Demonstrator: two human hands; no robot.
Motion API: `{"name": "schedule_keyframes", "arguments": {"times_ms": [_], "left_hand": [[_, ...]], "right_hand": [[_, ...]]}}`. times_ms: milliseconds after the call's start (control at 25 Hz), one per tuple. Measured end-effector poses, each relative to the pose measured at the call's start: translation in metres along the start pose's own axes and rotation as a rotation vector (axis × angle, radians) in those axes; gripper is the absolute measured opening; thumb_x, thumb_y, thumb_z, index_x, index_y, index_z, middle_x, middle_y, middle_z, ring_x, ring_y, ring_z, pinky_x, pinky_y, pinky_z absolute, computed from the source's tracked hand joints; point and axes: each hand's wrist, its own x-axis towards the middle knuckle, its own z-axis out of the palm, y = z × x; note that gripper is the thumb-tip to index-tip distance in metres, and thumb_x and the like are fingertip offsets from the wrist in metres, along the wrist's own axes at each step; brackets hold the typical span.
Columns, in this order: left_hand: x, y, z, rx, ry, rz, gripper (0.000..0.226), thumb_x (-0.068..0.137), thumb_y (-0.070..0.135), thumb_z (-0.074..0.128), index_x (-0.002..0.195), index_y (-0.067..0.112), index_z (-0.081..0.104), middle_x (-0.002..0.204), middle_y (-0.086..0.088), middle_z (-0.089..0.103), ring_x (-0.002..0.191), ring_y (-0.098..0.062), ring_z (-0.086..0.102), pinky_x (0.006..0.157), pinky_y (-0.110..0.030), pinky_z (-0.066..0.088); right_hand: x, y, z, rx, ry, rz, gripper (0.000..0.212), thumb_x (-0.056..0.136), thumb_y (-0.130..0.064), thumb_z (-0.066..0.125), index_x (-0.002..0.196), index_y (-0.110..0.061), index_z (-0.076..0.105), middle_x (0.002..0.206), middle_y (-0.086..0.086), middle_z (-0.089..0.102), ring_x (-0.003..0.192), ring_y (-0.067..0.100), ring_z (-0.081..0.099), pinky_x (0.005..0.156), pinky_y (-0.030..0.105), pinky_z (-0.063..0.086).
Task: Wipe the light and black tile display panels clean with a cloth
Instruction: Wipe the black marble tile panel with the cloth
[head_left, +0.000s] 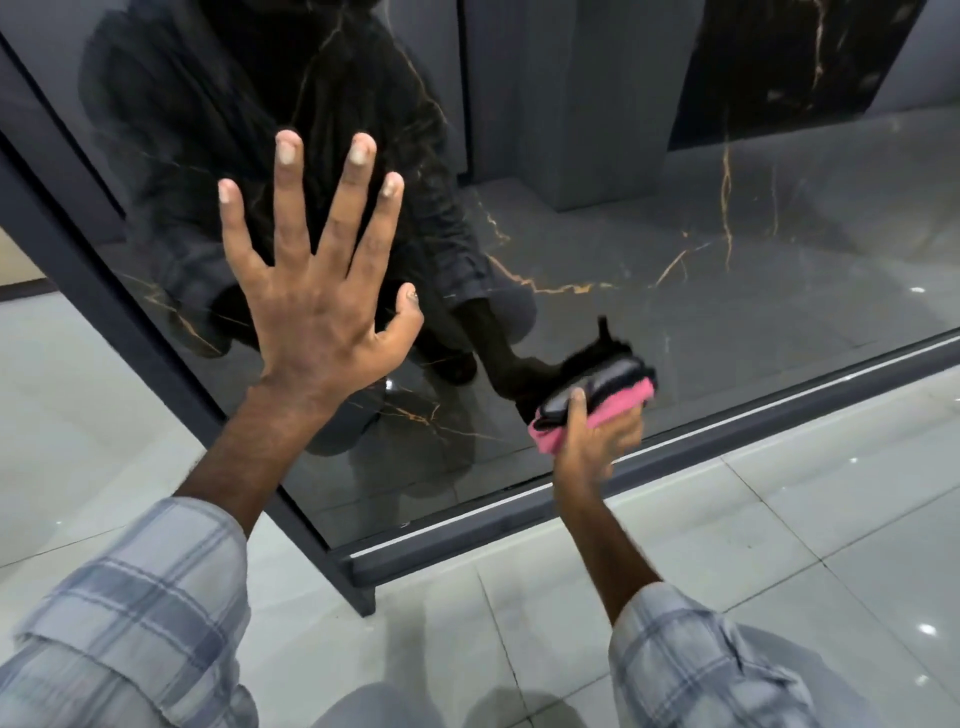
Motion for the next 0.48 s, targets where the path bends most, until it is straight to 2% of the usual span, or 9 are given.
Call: {"name": "schedule_keyframes", "arguments": {"times_ms": [80,160,200,240,280,320,360,400,480], "left_hand": [[0.0,-0.002,0.001,-0.015,0.01,0.007,0.076,0.093,0.044,0.058,0.161,0.015,0.038,0.166,-0.012,0.036,0.149,-0.052,0.029,0.116,-0.075,0.017],[-0.002,-0.003,-0.002,-0.053,0.005,-0.014,0.075,0.094,0.042,0.058,0.161,0.015,0.038,0.167,-0.011,0.034,0.15,-0.05,0.027,0.116,-0.073,0.017],[-0.002,-0.003,-0.006,-0.075,-0.001,-0.032,0.073,0.095,0.041,0.057,0.16,0.016,0.039,0.168,-0.01,0.034,0.152,-0.048,0.025,0.117,-0.072,0.017],[-0.001,0.0,-0.011,-0.106,-0.013,-0.054,0.071,0.095,0.04,0.058,0.16,0.016,0.041,0.168,-0.011,0.033,0.153,-0.044,0.022,0.116,-0.07,0.017],[0.004,0.006,-0.015,-0.143,-0.027,-0.066,0.071,0.094,0.04,0.058,0.159,0.016,0.041,0.168,-0.011,0.031,0.154,-0.041,0.019,0.116,-0.068,0.015],[0.011,0.013,-0.019,-0.174,-0.04,-0.069,0.073,0.093,0.04,0.059,0.159,0.016,0.04,0.169,-0.012,0.03,0.155,-0.038,0.017,0.117,-0.065,0.014],[0.021,0.02,-0.022,-0.191,-0.054,-0.075,0.076,0.092,0.042,0.06,0.16,0.016,0.038,0.169,-0.012,0.028,0.155,-0.037,0.016,0.117,-0.063,0.013],[0.03,0.029,-0.024,-0.197,-0.071,-0.091,0.079,0.091,0.043,0.06,0.161,0.016,0.036,0.17,-0.012,0.026,0.155,-0.036,0.015,0.118,-0.061,0.012],[0.045,0.044,-0.023,-0.175,-0.105,-0.133,0.084,0.09,0.046,0.06,0.163,0.017,0.03,0.172,-0.011,0.022,0.156,-0.037,0.013,0.118,-0.064,0.011]], "right_hand": [[0.008,0.037,-0.005,0.396,-0.071,0.516,0.105,0.069,-0.061,0.085,0.15,-0.007,0.044,0.146,0.018,0.054,0.125,0.034,0.06,0.093,0.044,0.054],[0.015,0.042,-0.014,0.537,-0.088,0.599,0.076,0.081,-0.038,0.084,0.138,0.002,0.053,0.123,0.017,0.068,0.097,0.028,0.072,0.068,0.031,0.059],[0.019,0.037,-0.012,0.491,-0.063,0.541,0.07,0.085,-0.039,0.08,0.134,0.003,0.053,0.116,0.018,0.069,0.092,0.027,0.072,0.062,0.028,0.059],[0.018,0.018,-0.009,0.478,-0.105,0.493,0.08,0.081,-0.052,0.08,0.135,0.0,0.051,0.117,0.02,0.067,0.094,0.03,0.071,0.065,0.029,0.061],[0.01,-0.014,-0.007,0.425,-0.118,0.405,0.1,0.07,-0.068,0.079,0.141,-0.006,0.046,0.126,0.022,0.062,0.105,0.035,0.069,0.077,0.036,0.063],[0.006,-0.039,-0.006,0.332,-0.094,0.21,0.113,0.065,-0.077,0.075,0.149,-0.011,0.038,0.141,0.023,0.052,0.12,0.039,0.062,0.095,0.046,0.058],[-0.004,-0.072,-0.008,0.205,-0.08,-0.075,0.112,0.07,-0.074,0.071,0.155,-0.014,0.031,0.151,0.021,0.039,0.132,0.038,0.051,0.108,0.051,0.046],[-0.01,-0.098,-0.011,0.042,-0.062,-0.392,0.103,0.078,-0.061,0.07,0.158,-0.012,0.028,0.154,0.019,0.032,0.137,0.037,0.043,0.113,0.049,0.036],[-0.019,-0.144,-0.028,-0.163,-0.109,-0.994,0.09,0.078,-0.041,0.071,0.156,-0.017,0.032,0.151,0.013,0.031,0.134,0.033,0.039,0.105,0.04,0.027]]}}
